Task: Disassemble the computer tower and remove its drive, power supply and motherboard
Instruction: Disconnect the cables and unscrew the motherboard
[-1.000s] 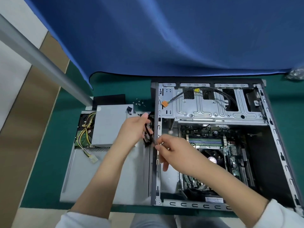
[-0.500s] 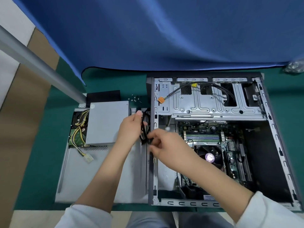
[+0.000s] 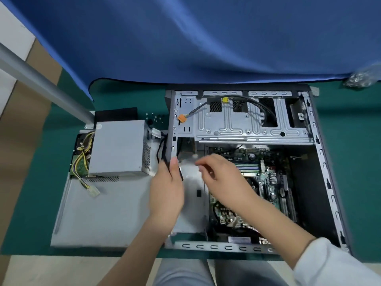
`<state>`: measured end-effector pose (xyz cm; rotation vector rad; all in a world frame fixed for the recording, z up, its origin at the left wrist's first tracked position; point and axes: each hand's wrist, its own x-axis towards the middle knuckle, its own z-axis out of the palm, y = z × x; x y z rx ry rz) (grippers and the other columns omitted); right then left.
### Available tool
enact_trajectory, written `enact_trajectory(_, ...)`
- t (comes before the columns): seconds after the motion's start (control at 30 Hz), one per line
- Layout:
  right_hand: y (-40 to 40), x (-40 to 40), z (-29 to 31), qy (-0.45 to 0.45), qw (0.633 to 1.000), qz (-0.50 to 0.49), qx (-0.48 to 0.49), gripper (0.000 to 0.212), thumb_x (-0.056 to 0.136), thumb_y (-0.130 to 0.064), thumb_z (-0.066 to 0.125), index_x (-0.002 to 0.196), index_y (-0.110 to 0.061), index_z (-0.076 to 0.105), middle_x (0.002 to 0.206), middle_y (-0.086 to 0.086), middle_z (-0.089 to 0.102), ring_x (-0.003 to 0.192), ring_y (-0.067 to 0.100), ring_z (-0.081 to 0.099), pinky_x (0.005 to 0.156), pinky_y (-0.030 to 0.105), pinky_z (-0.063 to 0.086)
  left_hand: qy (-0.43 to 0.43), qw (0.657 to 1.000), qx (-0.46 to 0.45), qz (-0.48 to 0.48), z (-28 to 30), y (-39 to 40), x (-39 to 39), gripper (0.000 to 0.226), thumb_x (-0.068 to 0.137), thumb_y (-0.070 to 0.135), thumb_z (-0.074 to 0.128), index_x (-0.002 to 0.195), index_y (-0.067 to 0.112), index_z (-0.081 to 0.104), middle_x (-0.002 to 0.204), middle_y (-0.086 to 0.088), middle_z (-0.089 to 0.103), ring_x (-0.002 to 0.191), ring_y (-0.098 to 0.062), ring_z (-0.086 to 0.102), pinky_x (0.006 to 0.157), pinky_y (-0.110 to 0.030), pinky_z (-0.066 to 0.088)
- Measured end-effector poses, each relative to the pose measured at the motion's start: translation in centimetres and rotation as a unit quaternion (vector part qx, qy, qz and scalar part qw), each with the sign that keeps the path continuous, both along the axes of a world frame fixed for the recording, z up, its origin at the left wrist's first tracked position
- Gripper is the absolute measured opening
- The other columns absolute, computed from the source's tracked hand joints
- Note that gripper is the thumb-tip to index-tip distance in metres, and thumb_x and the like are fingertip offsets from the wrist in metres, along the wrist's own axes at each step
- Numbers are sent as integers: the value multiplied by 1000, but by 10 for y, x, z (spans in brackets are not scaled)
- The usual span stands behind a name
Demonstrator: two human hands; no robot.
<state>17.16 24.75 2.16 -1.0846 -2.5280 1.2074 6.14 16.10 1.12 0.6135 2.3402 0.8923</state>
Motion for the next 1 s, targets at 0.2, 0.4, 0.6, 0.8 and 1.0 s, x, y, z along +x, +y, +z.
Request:
enact_trajectory(0.2, 26, 43, -37, -153, 952, 206, 166, 39, 91, -5, 46, 130, -8, 52, 123, 9, 53, 126, 27, 41, 106, 34, 35, 136, 990, -39, -3, -10, 6, 2, 46, 98, 51, 20, 89, 13, 44, 70, 1, 47, 69, -26, 48, 61, -34, 35)
enact_trajectory(0.4, 37, 39, -58, -252, 905, 241, 244, 52, 88, -3, 45, 139, -2, 38, 143, 17, 36, 136, 32, 25, 112, 38, 24, 183, 981, -56, 1, -15, 5, 2, 48, 98, 52, 20, 88, 12, 44, 65, 5, 41, 58, -16, 38, 57, -33, 27)
enact_trajectory(0.6, 38, 22, -67, -181, 934, 197, 235, 47, 83, 2, 49, 129, -5, 48, 131, 11, 44, 123, 28, 37, 103, 35, 35, 119, 993, -14, 2, -15, 2, 3, 47, 96, 59, 22, 86, 19, 44, 74, 5, 50, 67, -8, 50, 56, -28, 31)
enact_trajectory(0.8, 42, 14, -76, -209, 950, 106, 205, 49, 79, 6, 49, 127, -3, 49, 119, 16, 51, 107, 34, 49, 85, 39, 43, 135, 990, 43, -16, -8, -17, 8, 50, 99, 42, 35, 140, 14, 34, 137, 3, 42, 125, -1, 38, 100, -10, 24)
enact_trajectory(1.0, 53, -2, -81, -203, 957, 54, 199, 28, 80, 4, 49, 105, -1, 58, 101, 22, 58, 95, 38, 58, 72, 37, 43, 349, 876, 95, -320, -5, -6, 29, 22, 88, 2, 54, 109, 0, 62, 115, -15, 57, 117, -33, 48, 105, -38, 33)
